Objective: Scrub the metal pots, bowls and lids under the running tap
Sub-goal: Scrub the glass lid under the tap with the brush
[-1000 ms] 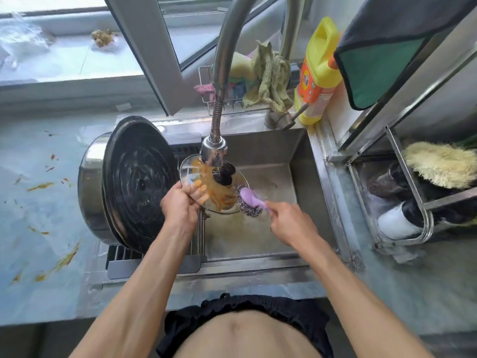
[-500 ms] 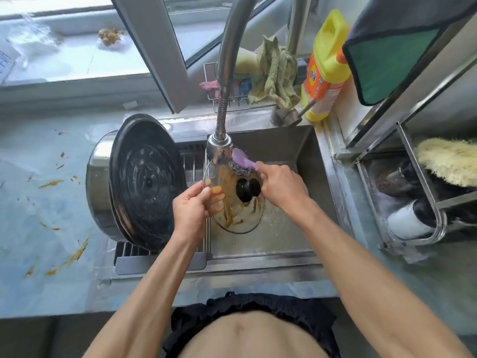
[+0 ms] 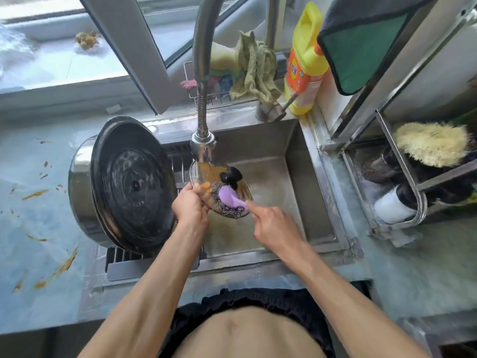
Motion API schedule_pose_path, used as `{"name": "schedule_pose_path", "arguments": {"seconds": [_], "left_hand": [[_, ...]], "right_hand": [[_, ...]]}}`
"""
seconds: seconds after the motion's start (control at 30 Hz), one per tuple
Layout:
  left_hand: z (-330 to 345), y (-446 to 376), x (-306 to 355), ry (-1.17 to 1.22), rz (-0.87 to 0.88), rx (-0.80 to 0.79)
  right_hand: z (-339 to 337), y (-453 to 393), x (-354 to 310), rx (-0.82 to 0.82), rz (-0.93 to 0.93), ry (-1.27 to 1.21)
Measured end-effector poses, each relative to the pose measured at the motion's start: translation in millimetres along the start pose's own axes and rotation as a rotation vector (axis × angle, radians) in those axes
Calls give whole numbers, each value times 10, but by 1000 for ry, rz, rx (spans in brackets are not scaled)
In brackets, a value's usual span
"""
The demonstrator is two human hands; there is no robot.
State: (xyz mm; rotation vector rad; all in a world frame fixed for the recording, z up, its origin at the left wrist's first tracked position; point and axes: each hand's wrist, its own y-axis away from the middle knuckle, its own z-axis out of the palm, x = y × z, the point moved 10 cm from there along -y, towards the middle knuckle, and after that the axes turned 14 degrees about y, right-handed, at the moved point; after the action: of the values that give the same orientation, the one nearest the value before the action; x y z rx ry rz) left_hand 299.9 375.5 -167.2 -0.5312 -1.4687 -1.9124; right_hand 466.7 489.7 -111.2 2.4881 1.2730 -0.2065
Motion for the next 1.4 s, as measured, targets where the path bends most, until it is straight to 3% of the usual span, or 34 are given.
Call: {"name": "schedule_pose_path", "arguments": {"seconds": [0.13, 0.33, 0.43, 0.53, 0.67, 0.77, 0.9, 1.0, 1.1, 1.23, 1.4], "left_hand": [[101, 104, -34, -80, 34, -116], [14, 32, 44, 39, -15, -41], [65, 3, 77, -28, 4, -82], [220, 27, 86, -241, 80, -219], [575, 272, 90, -591, 286, -535], [721, 440, 90, -877, 582, -706], [794, 739, 107, -1053, 972, -888], [758, 805, 69, -1130, 1094, -1006], [702, 681, 27, -1222, 923, -995], [578, 262, 249, -941, 435, -666], [673, -4, 384, -648, 265, -440]], "right_hand": [[-104, -100, 72, 56, 34, 15], [77, 17, 273, 28, 40, 60], [232, 138, 711, -35, 293, -91], [334, 160, 1023, -74, 541, -361], [294, -54, 1089, -25, 754, -866], [268, -248, 968, -39, 845, -1198], [355, -420, 851, -99, 840, -1330], [501, -337, 794, -205, 908, -1308], [564, -303, 856, -157, 968, -1267], [572, -334, 976, -39, 991, -1139], [552, -326, 1043, 23, 1004, -1127]]}}
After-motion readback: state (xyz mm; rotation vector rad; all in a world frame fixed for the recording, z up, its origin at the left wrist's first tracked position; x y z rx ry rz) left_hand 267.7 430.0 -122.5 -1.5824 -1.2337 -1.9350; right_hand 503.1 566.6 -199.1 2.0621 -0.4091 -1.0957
